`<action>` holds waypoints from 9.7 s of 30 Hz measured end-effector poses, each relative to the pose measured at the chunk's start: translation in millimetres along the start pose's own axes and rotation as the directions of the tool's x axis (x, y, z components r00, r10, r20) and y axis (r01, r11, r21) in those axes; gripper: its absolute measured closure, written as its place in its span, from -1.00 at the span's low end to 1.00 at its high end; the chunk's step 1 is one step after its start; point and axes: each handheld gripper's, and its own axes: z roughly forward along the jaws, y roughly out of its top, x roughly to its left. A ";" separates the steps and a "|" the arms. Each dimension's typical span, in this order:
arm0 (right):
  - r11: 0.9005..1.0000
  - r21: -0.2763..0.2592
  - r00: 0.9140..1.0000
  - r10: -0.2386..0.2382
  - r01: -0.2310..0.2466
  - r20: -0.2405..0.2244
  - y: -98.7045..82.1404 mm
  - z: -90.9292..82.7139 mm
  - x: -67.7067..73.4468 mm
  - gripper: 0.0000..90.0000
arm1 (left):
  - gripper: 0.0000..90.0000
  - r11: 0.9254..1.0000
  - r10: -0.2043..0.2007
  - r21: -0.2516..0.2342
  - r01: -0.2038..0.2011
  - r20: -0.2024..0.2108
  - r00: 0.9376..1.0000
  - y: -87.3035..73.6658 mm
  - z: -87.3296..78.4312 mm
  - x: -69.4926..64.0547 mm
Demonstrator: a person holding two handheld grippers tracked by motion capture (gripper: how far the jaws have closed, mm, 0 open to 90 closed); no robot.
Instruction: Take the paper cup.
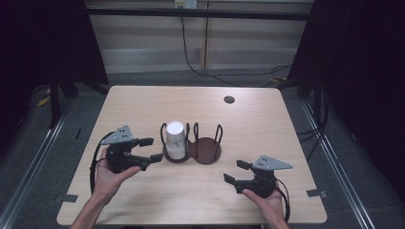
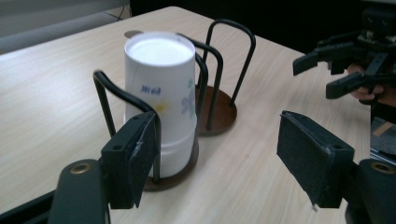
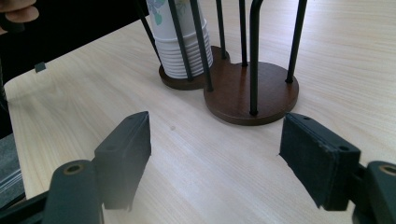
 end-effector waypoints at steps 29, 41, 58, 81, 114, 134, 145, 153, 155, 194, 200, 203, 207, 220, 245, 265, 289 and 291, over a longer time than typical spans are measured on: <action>1.000 0.027 1.000 -0.003 0.004 -0.031 -1.0 2.8 2.1 -0.47 | -0.51 0.990 0.043 0.137 -0.039 -0.022 0.999 56.5 31.9 18.3; 1.000 0.025 0.999 0.000 0.001 -0.036 -1.1 2.7 1.7 -0.47 | -0.48 0.968 0.080 0.242 -0.068 -0.042 0.996 75.3 55.0 23.2; 1.000 0.031 0.999 -0.001 0.003 -0.036 -2.0 3.6 1.7 -0.47 | -0.41 0.916 0.125 0.391 -0.088 -0.069 0.990 76.6 81.0 29.5; 0.999 0.036 0.999 -0.004 0.005 -0.037 -2.4 5.4 2.2 -0.47 | -0.20 0.905 0.142 0.413 -0.100 -0.071 0.987 77.3 85.4 29.7; 0.999 0.041 0.999 -0.007 0.009 -0.045 -2.4 7.1 4.4 -0.49 | -0.18 0.931 0.102 0.358 -0.073 -0.063 0.993 93.5 69.6 29.2; 0.999 0.043 0.999 -0.006 0.008 -0.046 -2.4 8.0 4.5 -0.49 | -0.18 0.951 0.074 0.305 -0.047 -0.076 0.994 105.8 54.8 29.2; 0.999 0.043 0.999 -0.005 0.007 -0.051 -2.5 8.9 4.5 -0.49 | -0.17 0.967 0.041 0.255 -0.019 -0.083 0.996 111.0 45.2 30.8; 0.999 0.049 0.999 -0.003 0.005 -0.049 -2.7 9.5 5.0 -0.50 | -0.17 0.971 0.043 0.238 -0.018 -0.099 0.994 113.0 36.7 29.1; 0.999 0.048 0.999 -0.004 0.007 -0.050 -2.7 9.8 5.2 -0.50 | -0.17 0.974 0.043 0.228 -0.020 -0.094 0.995 113.1 34.3 29.1; 0.999 0.036 0.998 0.002 0.000 -0.059 -2.3 11.0 6.2 -0.52 | -0.16 0.982 0.134 0.128 -0.139 0.047 0.990 97.0 -4.5 -12.8; 1.000 0.025 0.998 0.006 -0.004 -0.069 -1.9 11.2 7.3 -0.53 | -0.16 0.982 0.138 0.119 -0.146 0.075 0.988 86.2 -4.7 -18.0; 1.000 0.020 0.997 0.008 -0.006 -0.076 -1.6 11.4 8.2 -0.55 | -0.16 0.981 0.138 0.126 -0.148 0.086 0.987 80.4 -3.4 -20.5; 1.000 0.013 0.997 0.007 -0.006 -0.083 -0.6 11.7 9.1 -0.58 | -0.16 0.980 0.132 0.138 -0.145 0.097 0.986 75.9 -0.3 -20.2; 0.999 0.020 0.990 -0.026 0.029 -0.142 6.8 17.0 21.6 -0.65 | -0.16 0.977 0.117 0.158 -0.140 0.145 0.982 55.5 9.0 -23.6; 0.989 -0.022 0.951 -0.145 0.144 -0.273 55.4 60.5 62.6 -0.70 | -0.17 0.984 0.064 0.151 -0.094 0.194 0.979 35.6 12.1 -22.2; 0.985 -0.101 0.925 -0.169 0.142 -0.340 62.4 75.0 71.7 -0.64 | -0.17 0.981 0.078 0.150 -0.120 0.263 0.962 42.7 21.7 -36.4; 0.979 -0.112 0.918 -0.196 0.168 -0.344 52.6 84.5 71.8 -0.49 | -0.17 0.989 0.047 0.115 -0.088 0.321 0.946 42.3 16.9 -33.1; 0.979 -0.119 0.917 -0.198 0.166 -0.347 52.0 84.2 72.5 -0.47 | -0.17 0.989 0.045 0.116 -0.087 0.322 0.946 42.3 16.6 -32.9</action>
